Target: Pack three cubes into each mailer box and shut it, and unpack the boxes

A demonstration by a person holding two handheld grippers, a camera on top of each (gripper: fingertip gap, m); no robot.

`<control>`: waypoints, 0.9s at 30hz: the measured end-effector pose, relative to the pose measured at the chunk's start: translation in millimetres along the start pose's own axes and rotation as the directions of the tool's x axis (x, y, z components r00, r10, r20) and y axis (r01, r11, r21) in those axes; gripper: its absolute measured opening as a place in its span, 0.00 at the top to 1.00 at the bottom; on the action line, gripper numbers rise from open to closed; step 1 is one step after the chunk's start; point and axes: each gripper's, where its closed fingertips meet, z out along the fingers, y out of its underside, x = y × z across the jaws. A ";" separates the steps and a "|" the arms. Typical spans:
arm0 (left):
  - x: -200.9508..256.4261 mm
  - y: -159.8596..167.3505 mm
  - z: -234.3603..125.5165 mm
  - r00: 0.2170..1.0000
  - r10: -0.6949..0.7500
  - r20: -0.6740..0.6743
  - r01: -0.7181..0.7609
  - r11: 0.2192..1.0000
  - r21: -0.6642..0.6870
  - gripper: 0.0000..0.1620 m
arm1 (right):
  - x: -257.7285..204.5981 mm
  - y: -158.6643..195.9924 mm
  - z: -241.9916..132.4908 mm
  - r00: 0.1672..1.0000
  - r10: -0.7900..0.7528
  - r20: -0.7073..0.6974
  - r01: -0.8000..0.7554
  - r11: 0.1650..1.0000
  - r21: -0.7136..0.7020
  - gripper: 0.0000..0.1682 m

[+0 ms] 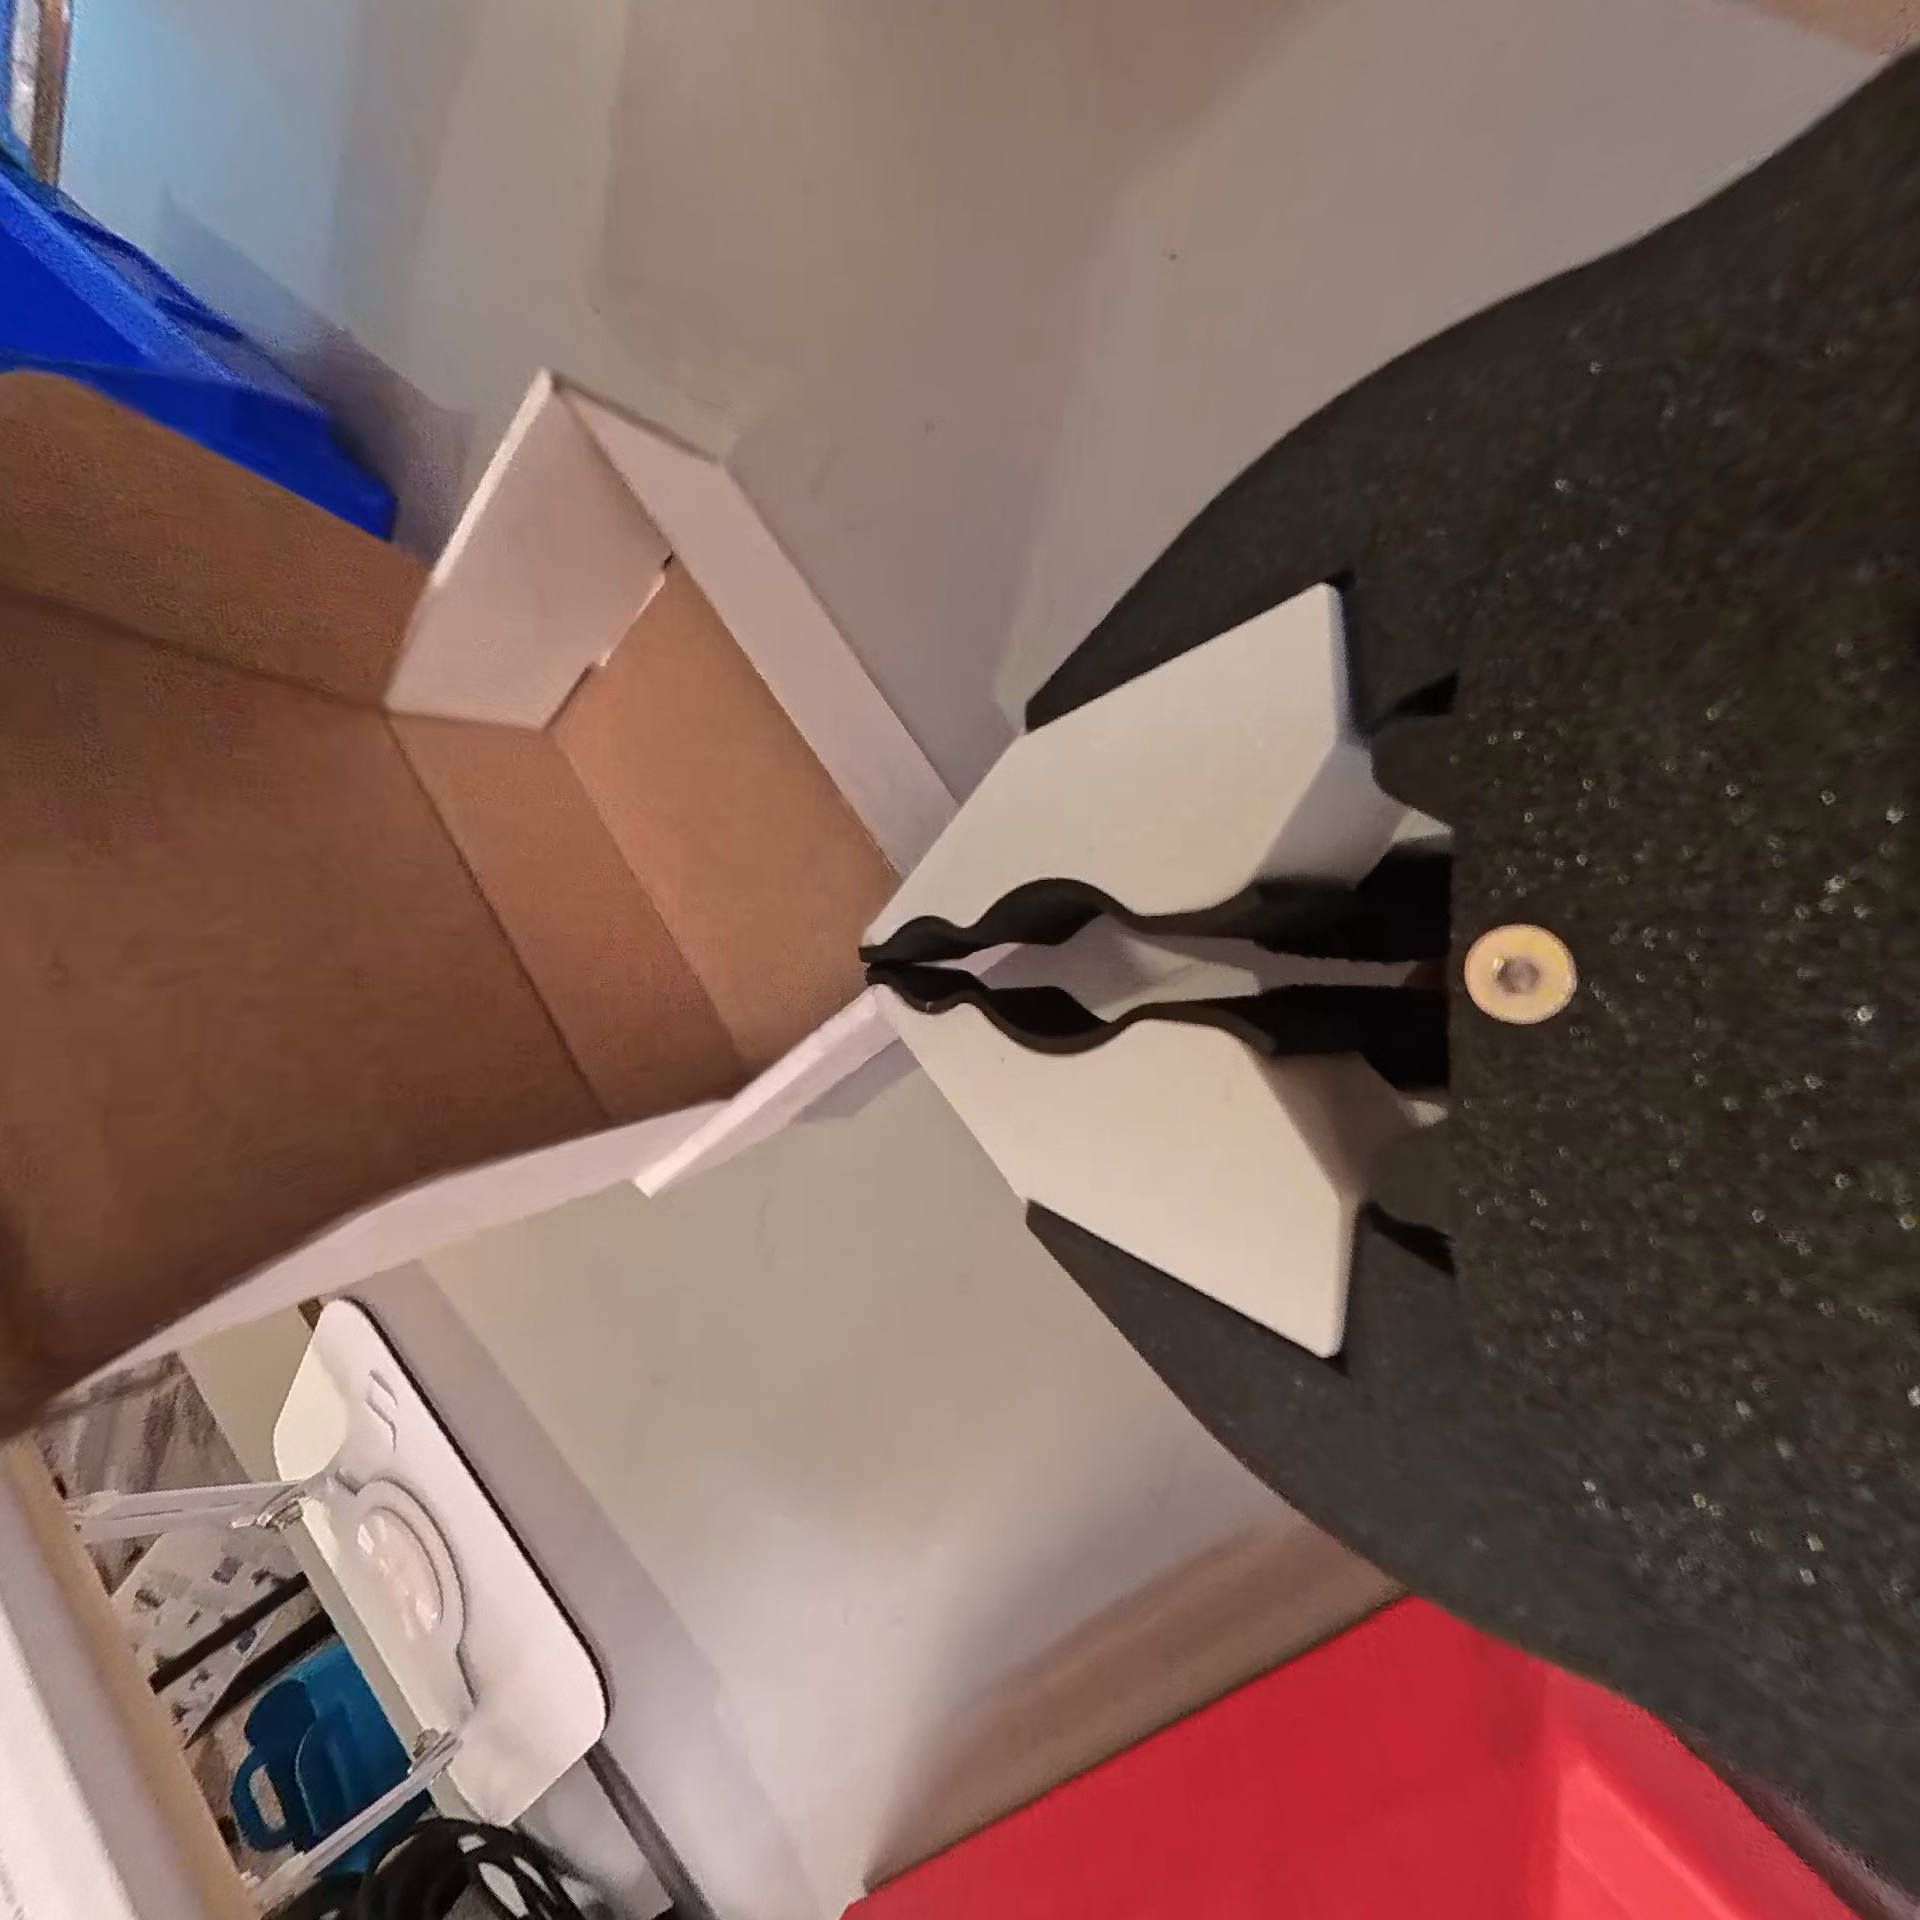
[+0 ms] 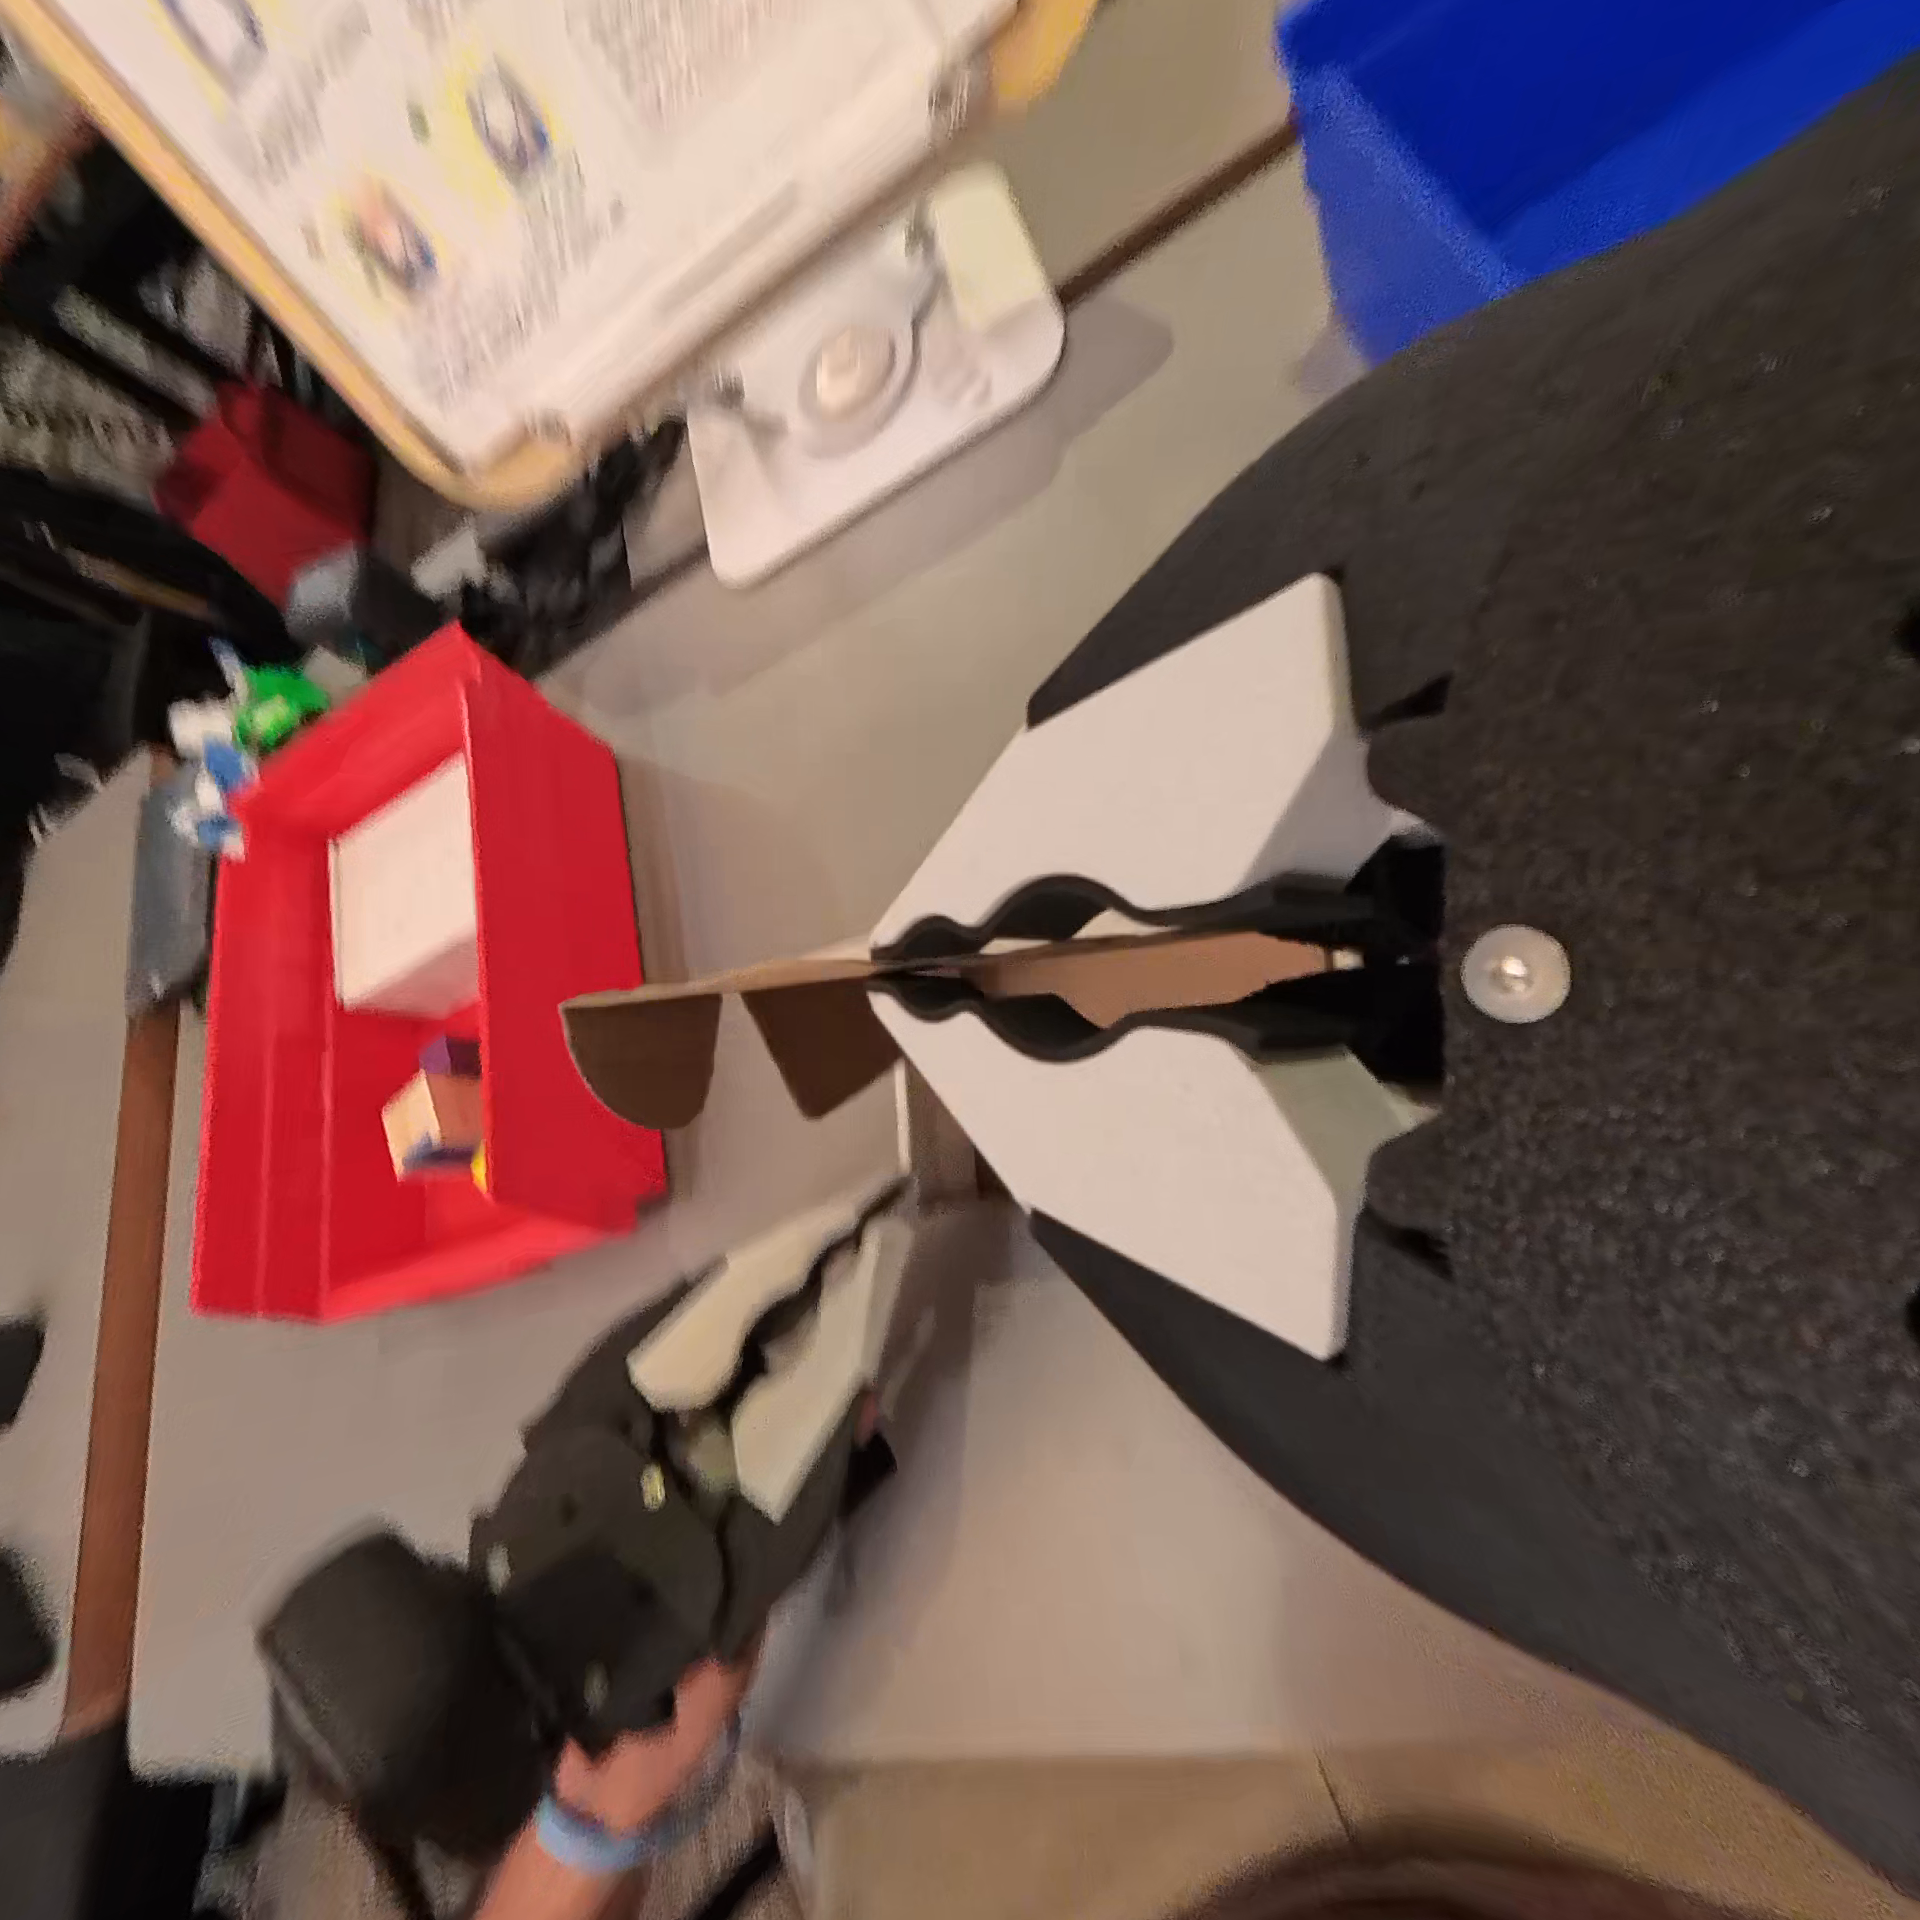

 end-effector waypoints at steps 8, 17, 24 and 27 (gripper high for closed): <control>-6.9 2.4 -0.3 0.999 0.007 0.043 -0.006 1.000 -0.017 1.00 | 104.6 69.5 40.7 0.966 -0.191 -0.173 0.108 0.909 -0.403 0.99; -15.1 5.8 -5.3 0.989 0.101 0.111 -0.095 0.994 -0.055 1.00 | 108.3 121.7 95.8 0.994 -0.085 -0.063 0.038 0.839 -0.543 0.98; -37.9 16.1 -5.6 0.984 0.064 0.168 -0.048 0.994 -0.095 1.00 | 121.6 67.7 118.6 0.993 -0.001 -0.117 -0.042 0.929 -0.367 0.71; -44.6 16.7 -7.4 0.983 0.052 0.178 -0.037 0.995 -0.088 1.00 | 125.3 18.1 67.2 0.966 -0.053 -0.251 -0.011 0.969 -0.247 0.51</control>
